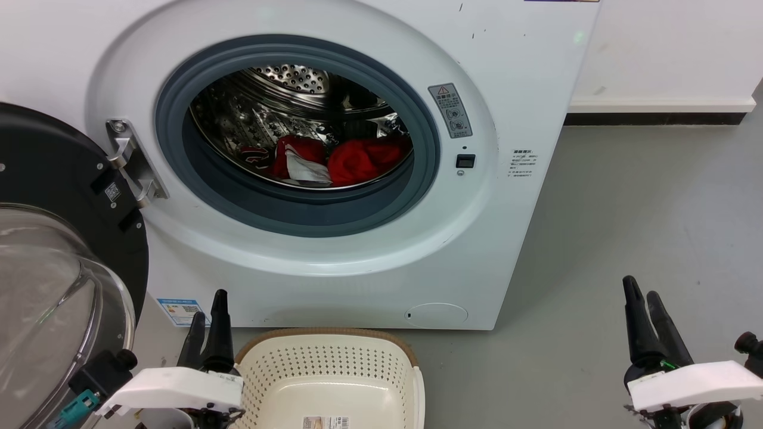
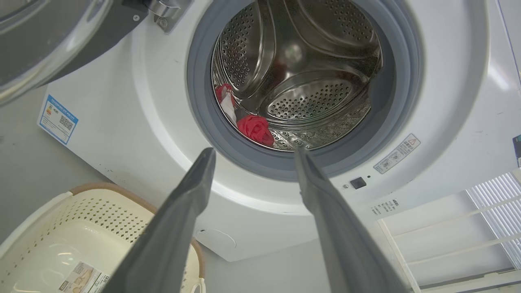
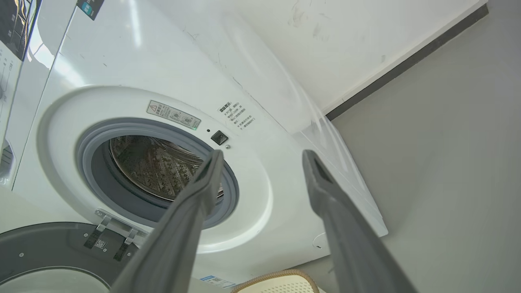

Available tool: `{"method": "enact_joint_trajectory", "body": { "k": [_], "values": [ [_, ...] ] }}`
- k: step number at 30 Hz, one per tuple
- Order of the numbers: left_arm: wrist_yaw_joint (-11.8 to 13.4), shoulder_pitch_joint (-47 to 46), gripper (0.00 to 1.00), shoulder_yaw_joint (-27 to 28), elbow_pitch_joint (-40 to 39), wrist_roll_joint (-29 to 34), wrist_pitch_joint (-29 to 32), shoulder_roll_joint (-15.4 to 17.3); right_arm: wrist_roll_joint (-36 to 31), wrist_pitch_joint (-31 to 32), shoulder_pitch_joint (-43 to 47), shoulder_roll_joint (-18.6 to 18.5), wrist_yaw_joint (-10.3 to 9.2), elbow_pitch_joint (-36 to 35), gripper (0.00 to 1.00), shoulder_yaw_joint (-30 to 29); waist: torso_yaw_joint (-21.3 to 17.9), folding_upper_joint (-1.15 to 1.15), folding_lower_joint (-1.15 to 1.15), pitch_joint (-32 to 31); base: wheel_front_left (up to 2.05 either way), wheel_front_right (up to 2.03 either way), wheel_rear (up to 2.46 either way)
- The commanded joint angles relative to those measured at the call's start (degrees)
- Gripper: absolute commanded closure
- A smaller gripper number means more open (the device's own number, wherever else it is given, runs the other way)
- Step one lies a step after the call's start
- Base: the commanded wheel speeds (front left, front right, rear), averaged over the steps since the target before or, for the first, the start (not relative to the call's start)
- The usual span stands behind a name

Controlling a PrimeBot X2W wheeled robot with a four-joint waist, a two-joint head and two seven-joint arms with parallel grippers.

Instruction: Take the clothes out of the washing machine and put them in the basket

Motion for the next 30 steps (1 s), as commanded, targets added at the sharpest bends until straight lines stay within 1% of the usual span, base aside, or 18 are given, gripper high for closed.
{"method": "enact_joint_trajectory", "body": {
  "k": [1, 13, 30],
  "values": [
    [0.33, -0.18, 0.0, -0.23, -1.23, 1.89, -0.57, 0.11, -2.22, -0.56, -0.03, -0.07, 0.0, -1.24, 0.0, 0.18, 0.0, 0.0, 0.0, -0.02, 0.0, 0.0, 0.0],
    [1.02, 0.98, 0.0, -1.11, -2.74, 10.62, -2.76, 0.12, -12.86, -2.81, 1.38, -0.06, 0.0, -3.04, 0.0, 0.43, -0.06, 0.0, 0.0, -0.04, 0.0, 0.0, 0.0],
    [1.64, 2.29, 0.0, -2.24, -3.84, 21.53, -5.52, 0.14, -25.05, -5.52, 2.85, -0.05, 0.0, -5.42, 0.0, 0.54, -0.12, 0.0, 0.0, 0.08, 0.0, 0.0, 0.0]
  ]
}}
